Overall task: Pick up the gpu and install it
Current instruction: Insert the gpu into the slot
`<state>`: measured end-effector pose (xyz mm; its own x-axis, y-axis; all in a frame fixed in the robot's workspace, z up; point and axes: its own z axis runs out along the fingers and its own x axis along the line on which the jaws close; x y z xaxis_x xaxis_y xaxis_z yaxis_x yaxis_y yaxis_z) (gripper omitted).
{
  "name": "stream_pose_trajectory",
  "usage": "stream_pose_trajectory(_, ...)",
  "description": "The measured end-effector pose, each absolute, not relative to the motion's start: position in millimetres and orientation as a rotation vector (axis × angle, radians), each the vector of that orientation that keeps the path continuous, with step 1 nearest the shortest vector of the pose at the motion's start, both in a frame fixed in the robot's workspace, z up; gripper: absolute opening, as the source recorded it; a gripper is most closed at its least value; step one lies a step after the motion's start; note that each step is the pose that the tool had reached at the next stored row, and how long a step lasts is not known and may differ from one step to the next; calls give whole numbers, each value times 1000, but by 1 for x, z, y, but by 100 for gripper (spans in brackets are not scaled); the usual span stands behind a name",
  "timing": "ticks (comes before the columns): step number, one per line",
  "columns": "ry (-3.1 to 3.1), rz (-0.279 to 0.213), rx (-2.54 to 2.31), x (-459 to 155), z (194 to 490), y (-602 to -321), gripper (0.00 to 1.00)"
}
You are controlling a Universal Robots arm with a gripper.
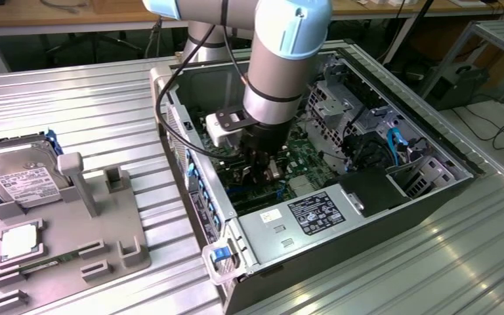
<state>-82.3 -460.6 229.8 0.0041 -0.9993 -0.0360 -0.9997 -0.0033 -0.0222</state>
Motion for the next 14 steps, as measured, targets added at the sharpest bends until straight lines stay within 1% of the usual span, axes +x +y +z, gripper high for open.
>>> stream_pose_trajectory(3,2189,15,-2197,-84,225,-460,28)
stream_pose_trajectory(14,2187,16,-2196,-84,224,-460,29)
